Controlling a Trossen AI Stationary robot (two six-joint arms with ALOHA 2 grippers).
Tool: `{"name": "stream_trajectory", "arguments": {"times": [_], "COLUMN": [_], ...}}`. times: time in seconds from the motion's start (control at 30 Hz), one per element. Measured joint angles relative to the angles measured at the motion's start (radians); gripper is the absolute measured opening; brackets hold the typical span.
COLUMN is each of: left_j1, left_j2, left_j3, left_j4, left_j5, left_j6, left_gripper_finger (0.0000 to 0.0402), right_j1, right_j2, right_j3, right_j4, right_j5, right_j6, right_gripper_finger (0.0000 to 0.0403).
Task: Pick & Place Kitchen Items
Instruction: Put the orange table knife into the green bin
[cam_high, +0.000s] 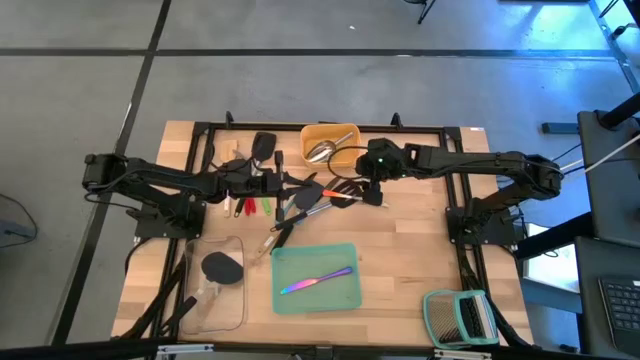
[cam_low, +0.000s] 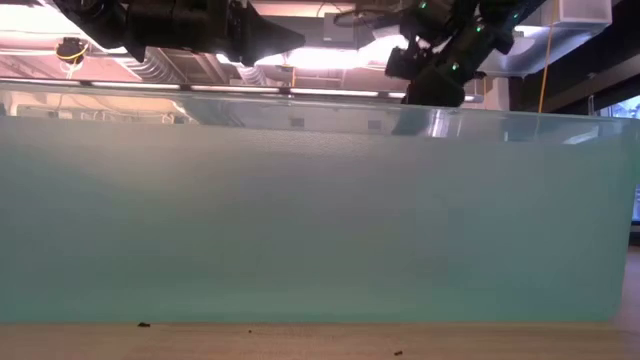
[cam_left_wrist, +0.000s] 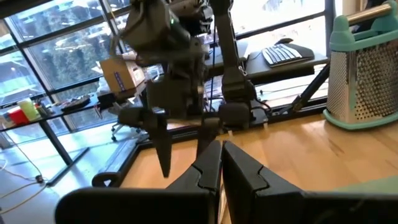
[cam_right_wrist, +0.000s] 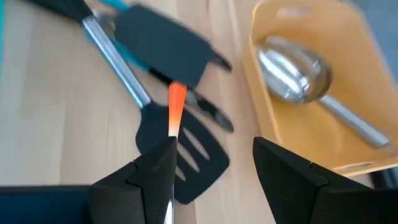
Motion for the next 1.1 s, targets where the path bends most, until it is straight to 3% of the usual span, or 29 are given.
{"name": "stream_trajectory", "arguments": {"times": [0.4, 0.67, 1.1], "left_j1": [0.000, 0.000, -0.001], "left_j2": [0.000, 0.000, 0.001], "left_j3": [0.000, 0.000, 0.000], "left_j4": [0.001, -0.004, -0.007], "left_j5": [0.000, -0.002, -0.020], "left_j6": [0.026, 0.026, 0.020], "left_gripper_finger": [0.0008, 0.0008, 0.0008], "right_j1": [0.000, 0.001, 0.007], "right_j2": [0.131, 0.194, 0.206], "right_j3": [0.000, 0.000, 0.000], "right_j4": [0.058, 0.053, 0.005], "right_j5": [0.094, -0.022, -0.053], "right_j6": [-0.010, 0.001, 0.107], "right_gripper_finger": [0.0216, 0.0216, 0.0216]}}
